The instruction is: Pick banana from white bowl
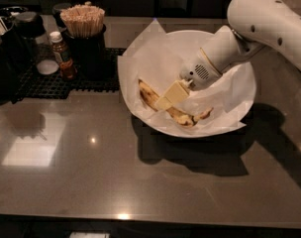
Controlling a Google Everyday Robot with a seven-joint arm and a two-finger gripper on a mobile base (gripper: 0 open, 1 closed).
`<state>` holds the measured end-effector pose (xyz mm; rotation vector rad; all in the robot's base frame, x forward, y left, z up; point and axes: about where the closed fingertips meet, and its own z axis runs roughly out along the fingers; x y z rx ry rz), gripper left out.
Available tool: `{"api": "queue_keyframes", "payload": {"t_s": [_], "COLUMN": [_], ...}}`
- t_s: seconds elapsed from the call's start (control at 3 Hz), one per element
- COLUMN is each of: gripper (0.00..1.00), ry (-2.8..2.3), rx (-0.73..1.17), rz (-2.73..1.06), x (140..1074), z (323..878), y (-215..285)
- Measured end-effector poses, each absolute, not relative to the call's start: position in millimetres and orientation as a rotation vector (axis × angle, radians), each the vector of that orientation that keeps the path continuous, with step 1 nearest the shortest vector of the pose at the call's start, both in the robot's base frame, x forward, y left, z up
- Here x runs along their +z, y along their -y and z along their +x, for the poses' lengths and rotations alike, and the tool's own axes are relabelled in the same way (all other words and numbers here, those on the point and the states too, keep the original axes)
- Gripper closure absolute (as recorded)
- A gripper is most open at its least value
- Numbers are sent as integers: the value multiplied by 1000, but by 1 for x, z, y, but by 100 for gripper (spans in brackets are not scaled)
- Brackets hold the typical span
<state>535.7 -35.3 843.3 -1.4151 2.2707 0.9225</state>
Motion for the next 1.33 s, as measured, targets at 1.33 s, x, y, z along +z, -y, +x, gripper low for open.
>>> {"api": "queue_keyframes", "payload": {"t_s": [1.33], "gripper": [100], "ry": [-2209], "rx": [920], "rz": [-1359], "x": [858], "z": [536], "y": [49]}}
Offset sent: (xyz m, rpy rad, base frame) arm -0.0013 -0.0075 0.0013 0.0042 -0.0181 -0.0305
